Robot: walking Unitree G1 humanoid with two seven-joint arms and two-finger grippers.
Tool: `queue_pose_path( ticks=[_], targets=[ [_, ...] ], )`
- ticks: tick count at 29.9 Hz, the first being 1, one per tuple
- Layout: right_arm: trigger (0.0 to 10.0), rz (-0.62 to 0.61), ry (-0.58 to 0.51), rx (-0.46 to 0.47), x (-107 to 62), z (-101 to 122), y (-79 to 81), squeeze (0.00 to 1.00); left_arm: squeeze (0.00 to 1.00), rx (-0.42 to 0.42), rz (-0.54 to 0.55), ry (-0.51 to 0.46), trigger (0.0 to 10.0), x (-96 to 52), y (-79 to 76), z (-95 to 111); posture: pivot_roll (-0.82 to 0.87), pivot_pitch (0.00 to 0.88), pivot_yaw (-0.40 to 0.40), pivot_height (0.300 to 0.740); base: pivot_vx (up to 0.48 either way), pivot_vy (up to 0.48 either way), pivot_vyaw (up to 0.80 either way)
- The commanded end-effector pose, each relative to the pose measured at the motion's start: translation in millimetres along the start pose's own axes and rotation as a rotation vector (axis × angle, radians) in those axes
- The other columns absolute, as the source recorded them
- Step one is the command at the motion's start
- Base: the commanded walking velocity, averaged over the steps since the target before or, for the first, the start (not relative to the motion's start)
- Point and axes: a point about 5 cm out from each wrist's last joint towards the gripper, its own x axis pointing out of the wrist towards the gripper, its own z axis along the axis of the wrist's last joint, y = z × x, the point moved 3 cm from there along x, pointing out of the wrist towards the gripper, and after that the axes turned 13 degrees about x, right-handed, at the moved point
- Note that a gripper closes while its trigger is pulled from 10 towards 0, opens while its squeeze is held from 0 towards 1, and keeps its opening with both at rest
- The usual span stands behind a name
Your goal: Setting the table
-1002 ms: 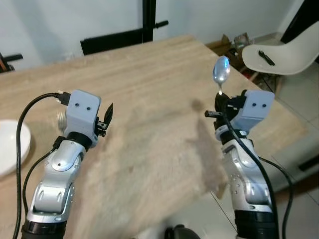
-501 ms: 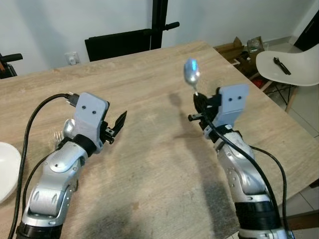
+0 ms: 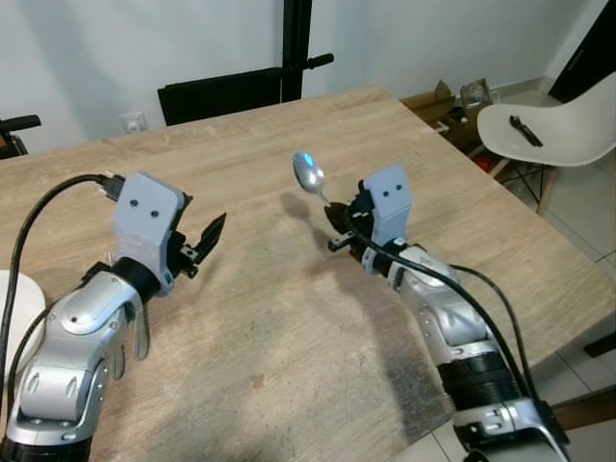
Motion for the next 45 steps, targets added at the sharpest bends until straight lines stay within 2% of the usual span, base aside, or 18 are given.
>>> queue_pose_path(
  ticks=[1, 6, 10, 14, 20, 23, 28, 34, 42, 43, 44, 45],
  targets=[
    [10.0, 0.013, -0.005, -0.007, 6.4, 0, 2.1, 0.00, 0.00, -0.003, -0.015, 0.015, 10.0, -3.5, -1.3, -2, 0.00, 0.061, 0.021, 0.740, 0.000, 0.000, 0.00],
    [10.0, 0.049, 0.043, -0.036, 20.1, -6, 8.6, 0.00, 0.00, 0.006, -0.016, 0.025, 10.0, -5.5, 0.4, -3, 0.01, 0.072, 0.019, 0.740, 0.000, 0.000, 0.00],
    [10.0, 0.067, 0.109, -0.067, 24.6, -17, 9.3, 0.00, 0.00, 0.014, -0.011, 0.039, 10.0, -8.5, 2.8, -4, 0.02, 0.081, 0.017, 0.740, 0.000, 0.000, 0.00],
    [10.0, 0.027, 0.152, -0.045, 25.7, -29, 5.2, 0.00, 0.00, 0.014, -0.004, 0.047, 10.0, -11.2, 4.4, -5, 0.03, 0.093, 0.010, 0.740, 0.000, 0.000, 0.00],
    [10.0, -0.073, 0.104, 0.062, 29.4, -31, -3.8, 0.00, 0.00, 0.010, -0.007, 0.052, 10.0, -11.9, 2.7, -6, 0.03, 0.096, 0.017, 0.740, 0.000, 0.000, 0.00],
    [10.0, -0.078, 0.057, 0.161, 33.8, -26, 0.5, 0.00, 0.00, 0.013, -0.013, 0.052, 10.0, -10.0, 1.7, -5, 0.03, 0.095, 0.019, 0.740, 0.000, 0.000, 0.00],
    [10.0, -0.098, 0.038, 0.206, 40.9, -25, 6.6, 0.00, 0.00, 0.015, -0.017, 0.048, 10.0, -7.9, 0.4, -3, 0.03, 0.093, 0.018, 0.740, 0.000, 0.000, 0.00],
    [10.0, -0.084, 0.043, 0.188, 44.6, -26, 13.5, 0.00, 0.00, 0.017, -0.018, 0.047, 10.0, -8.5, -1.0, -2, 0.03, 0.093, 0.018, 0.740, 0.000, 0.000, 0.00],
    [10.0, -0.143, 0.052, 0.172, 39.9, -31, 0.9, 0.00, 0.00, 0.014, -0.019, 0.048, 10.0, -8.0, -2.5, -3, 0.03, 0.088, 0.015, 0.740, 0.000, 0.000, 0.00],
    [10.0, -0.151, 0.050, 0.171, 39.2, -32, -1.3, 0.01, 0.00, 0.012, -0.020, 0.047, 10.0, -7.6, -3.4, -3, 0.03, 0.087, 0.015, 0.740, 0.000, 0.000, 0.00],
    [10.0, -0.154, 0.050, 0.171, 38.9, -33, -1.9, 0.18, 0.00, 0.012, -0.022, 0.046, 10.0, -7.5, -3.6, -3, 0.03, 0.086, 0.016, 0.740, 0.000, 0.000, 0.00],
    [10.0, -0.154, 0.050, 0.171, 38.9, -33, -1.9, 0.18, 0.00, 0.012, -0.022, 0.046, 10.0, -7.5, -3.6, -3, 0.03, 0.086, 0.016, 0.740, 0.000, 0.000, 0.00]
  ],
)
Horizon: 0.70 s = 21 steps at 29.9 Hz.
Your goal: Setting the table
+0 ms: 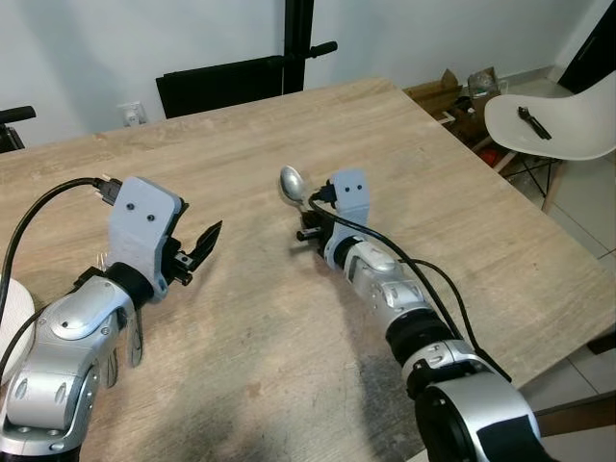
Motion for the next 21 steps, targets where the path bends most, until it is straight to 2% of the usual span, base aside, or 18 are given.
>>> queue_pose_path(
  ticks=[1, 2, 13, 14, 15, 16, 19, 21],
  targets=[
    [10.0, -0.009, -0.002, 0.003, -0.6, -2, -2.8, 0.51, 0.00, -0.002, -0.009, 0.001, 10.0, -0.8, -3.5, 0, 0.03, 0.085, 0.016, 0.740, 0.000, 0.000, 0.00],
    [10.0, -0.007, -0.003, 0.003, -0.6, -2, -2.6, 1.00, 0.00, -0.002, -0.009, 0.000, 10.0, -0.6, -3.5, 0, 0.03, 0.084, 0.017, 0.740, 0.000, 0.000, 0.00],
    [10.0, 0.004, -0.056, -0.008, -4.2, 10, -3.2, 0.99, 0.00, -0.007, -0.011, -0.001, 10.0, 0.7, -5.7, 0, 0.02, 0.081, 0.010, 0.740, 0.000, 0.000, 0.00],
    [10.0, 0.007, -0.088, -0.012, -7.4, 17, -3.8, 0.00, 0.00, -0.009, -0.011, -0.001, 10.0, 0.6, -6.6, -1, 0.01, 0.083, 0.007, 0.740, 0.000, 0.000, 0.00],
    [10.0, 0.034, -0.158, 0.005, -19.3, 32, -2.8, 0.00, 0.00, -0.014, -0.011, -0.001, 10.0, 0.8, -8.5, -2, 0.01, 0.084, 0.004, 0.740, 0.000, 0.000, 0.00],
    [10.0, 0.034, -0.158, 0.005, -19.3, 32, -2.8, 0.00, 0.00, -0.014, -0.011, -0.001, 10.0, 0.8, -8.5, -2, 0.01, 0.084, 0.004, 0.740, 0.000, 0.000, 0.00],
    [10.0, 0.089, -0.199, 0.037, -42.4, 40, 1.2, 0.00, 0.00, -0.026, 0.004, 0.007, 10.0, 5.2, -12.7, -5, 0.01, 0.086, 0.006, 0.740, 0.000, 0.000, 0.00],
    [10.0, 0.099, -0.204, 0.040, -47.6, 40, 2.1, 0.00, 0.00, -0.028, 0.010, 0.010, 10.0, 6.7, -13.9, -6, 0.01, 0.086, 0.006, 0.740, 0.000, 0.000, 0.00]
  ],
)
